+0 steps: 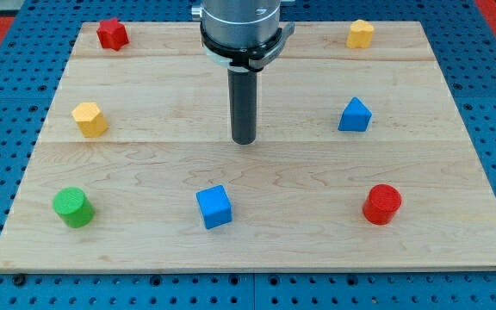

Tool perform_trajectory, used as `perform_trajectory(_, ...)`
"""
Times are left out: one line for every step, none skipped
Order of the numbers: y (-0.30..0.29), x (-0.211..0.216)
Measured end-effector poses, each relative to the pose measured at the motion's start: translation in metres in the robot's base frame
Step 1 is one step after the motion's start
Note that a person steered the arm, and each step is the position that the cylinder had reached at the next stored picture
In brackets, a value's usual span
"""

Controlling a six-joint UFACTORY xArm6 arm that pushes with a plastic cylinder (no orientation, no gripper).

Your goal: Move the blue triangle bottom right to the yellow heart

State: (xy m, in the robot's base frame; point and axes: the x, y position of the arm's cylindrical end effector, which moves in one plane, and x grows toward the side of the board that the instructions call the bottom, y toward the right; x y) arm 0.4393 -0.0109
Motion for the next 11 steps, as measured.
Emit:
perform_trajectory(0.013,-0.001)
perform_trajectory(0.084,0.006)
perform_trajectory(0.137,0.022)
perform_trajectory(0.14,-0.018)
perform_trajectory(0.193,-0.048)
perform_trajectory(0.193,-0.049)
perform_trajectory(0.191,-0.062)
perform_trajectory(0.205,-0.097)
perform_trajectory(0.264,-0.082)
perform_trajectory(0.245,-0.109)
perform_trajectory(0.233,-0.107)
